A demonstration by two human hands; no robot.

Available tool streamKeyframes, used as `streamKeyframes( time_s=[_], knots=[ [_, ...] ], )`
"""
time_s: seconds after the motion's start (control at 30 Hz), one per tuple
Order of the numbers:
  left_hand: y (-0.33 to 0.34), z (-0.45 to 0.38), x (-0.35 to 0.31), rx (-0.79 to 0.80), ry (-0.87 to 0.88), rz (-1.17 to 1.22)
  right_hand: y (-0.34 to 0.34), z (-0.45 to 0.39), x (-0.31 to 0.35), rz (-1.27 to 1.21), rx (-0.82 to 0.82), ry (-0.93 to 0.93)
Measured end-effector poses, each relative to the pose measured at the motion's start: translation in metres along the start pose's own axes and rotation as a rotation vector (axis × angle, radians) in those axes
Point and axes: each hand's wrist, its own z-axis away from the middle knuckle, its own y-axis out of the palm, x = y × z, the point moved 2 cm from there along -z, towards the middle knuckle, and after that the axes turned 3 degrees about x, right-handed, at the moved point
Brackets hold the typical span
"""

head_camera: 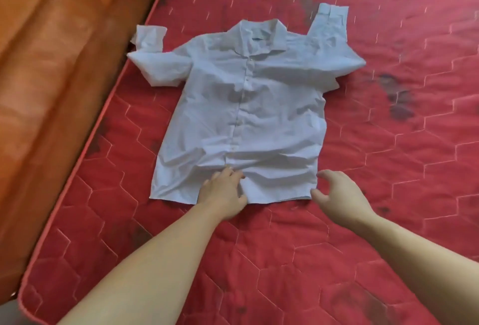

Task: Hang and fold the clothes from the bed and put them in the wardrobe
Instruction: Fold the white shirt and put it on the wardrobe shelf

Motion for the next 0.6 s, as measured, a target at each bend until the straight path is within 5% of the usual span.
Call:
streamKeyframes(
  time_s=[0.27,0.43,0.6],
  knots=[
    [0.085,-0.064,0.027,0.104,0.013,-0.189,0.092,-0.078,-0.059,-0.567,-0.107,0.509],
    [0.097,-0.073,0.023,-0.027,0.035,-0.105,0.116,-0.083,-0.061,-0.778,0.008,0.419],
    [0.101,-0.062,-0.005,-0.028,0.059,-0.115,0.095,-0.047,-0.085,-0.737,-0.001,0.352]
  ],
)
